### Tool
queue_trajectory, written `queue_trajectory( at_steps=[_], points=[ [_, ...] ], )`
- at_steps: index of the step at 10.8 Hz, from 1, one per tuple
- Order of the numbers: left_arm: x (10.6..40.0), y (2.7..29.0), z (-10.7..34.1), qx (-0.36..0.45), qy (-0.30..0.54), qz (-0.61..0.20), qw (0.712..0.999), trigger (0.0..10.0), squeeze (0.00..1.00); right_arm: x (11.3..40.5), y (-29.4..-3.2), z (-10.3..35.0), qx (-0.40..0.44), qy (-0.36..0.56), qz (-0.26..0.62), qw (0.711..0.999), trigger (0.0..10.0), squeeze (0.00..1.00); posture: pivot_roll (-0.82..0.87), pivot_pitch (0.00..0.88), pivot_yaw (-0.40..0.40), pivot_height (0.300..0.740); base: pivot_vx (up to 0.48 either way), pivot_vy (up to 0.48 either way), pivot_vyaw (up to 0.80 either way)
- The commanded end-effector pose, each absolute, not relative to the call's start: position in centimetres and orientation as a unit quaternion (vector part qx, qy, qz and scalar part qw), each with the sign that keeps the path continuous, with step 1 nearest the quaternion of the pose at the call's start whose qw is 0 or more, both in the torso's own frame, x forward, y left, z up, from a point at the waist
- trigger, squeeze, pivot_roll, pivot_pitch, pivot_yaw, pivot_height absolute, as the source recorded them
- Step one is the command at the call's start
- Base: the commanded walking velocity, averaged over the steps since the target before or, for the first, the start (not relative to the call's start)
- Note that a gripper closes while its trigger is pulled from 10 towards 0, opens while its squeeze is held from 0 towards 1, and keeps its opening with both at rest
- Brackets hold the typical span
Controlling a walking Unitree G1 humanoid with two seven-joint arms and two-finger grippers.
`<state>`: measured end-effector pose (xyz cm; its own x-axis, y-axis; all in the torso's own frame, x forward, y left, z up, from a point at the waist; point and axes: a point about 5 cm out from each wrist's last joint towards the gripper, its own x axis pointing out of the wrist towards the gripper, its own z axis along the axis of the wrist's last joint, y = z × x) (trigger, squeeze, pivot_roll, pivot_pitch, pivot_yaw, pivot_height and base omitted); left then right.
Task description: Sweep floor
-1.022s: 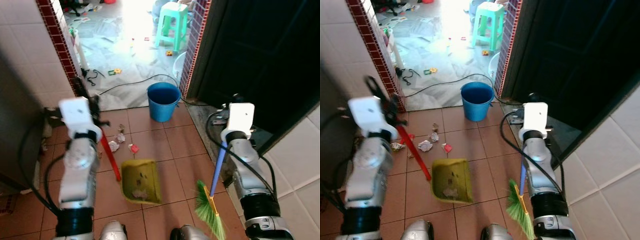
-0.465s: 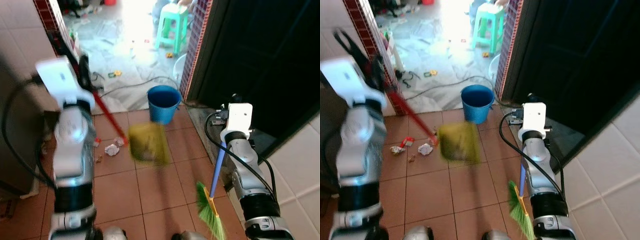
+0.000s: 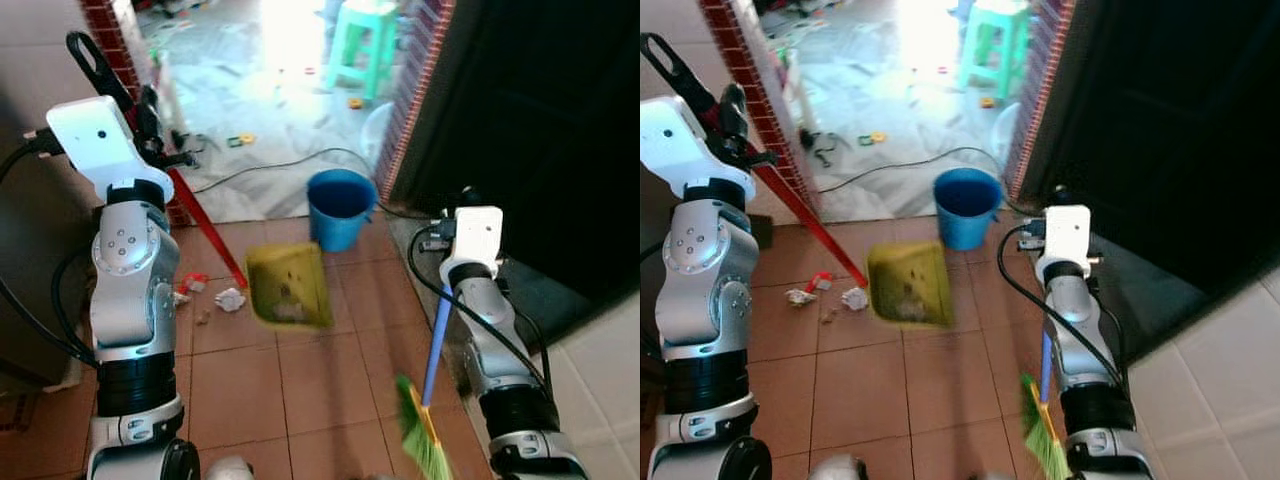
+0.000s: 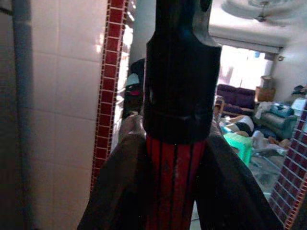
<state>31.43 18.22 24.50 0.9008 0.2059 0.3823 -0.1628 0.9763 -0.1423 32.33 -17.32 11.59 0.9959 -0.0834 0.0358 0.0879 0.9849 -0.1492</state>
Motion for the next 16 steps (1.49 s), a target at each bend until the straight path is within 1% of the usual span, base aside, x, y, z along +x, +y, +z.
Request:
queue_trajectory(
  at_steps=[1,6,9,11,13,16],
  points=[
    [31.0,18.3,27.2,-0.063,-0.258,0.095,0.959,10.0,0.0,32.7,-17.2,12.6,-0.077,-0.037,-0.038,0.996,10.0,0.0,0.0,0.029,-0.032,0.74,0.48,0.0,0.0],
    [31.0,18.9,29.4,-0.075,-0.289,0.111,0.948,10.0,0.0,32.8,-17.2,12.5,-0.08,-0.036,-0.034,0.996,10.0,0.0,-0.01,0.034,-0.033,0.74,0.478,0.0,0.0],
    [31.1,19.6,29.9,-0.066,-0.298,0.13,0.943,10.0,0.0,32.6,-17.1,12.4,-0.079,-0.036,-0.032,0.996,10.0,0.0,-0.01,0.034,-0.031,0.74,0.475,0.0,0.0],
    [31.1,20.1,30.2,-0.052,-0.305,0.144,0.94,10.0,0.0,32.5,-17.1,12.4,-0.079,-0.035,-0.032,0.996,10.0,0.0,-0.01,0.035,-0.031,0.74,0.467,0.0,0.0],
    [31.1,20.2,31.1,-0.015,-0.328,0.154,0.932,10.0,0.0,32.5,-17.1,12.3,-0.078,-0.035,-0.033,0.996,10.0,0.0,-0.01,0.037,-0.029,0.74,0.461,0.0,0.0],
    [31.4,19.8,31.3,-0.01,-0.334,0.151,0.93,10.0,0.0,32.4,-17.1,12.3,-0.078,-0.033,-0.033,0.996,10.0,0.0,-0.02,0.04,-0.026,0.74,0.458,0.0,0.0]
  ],
)
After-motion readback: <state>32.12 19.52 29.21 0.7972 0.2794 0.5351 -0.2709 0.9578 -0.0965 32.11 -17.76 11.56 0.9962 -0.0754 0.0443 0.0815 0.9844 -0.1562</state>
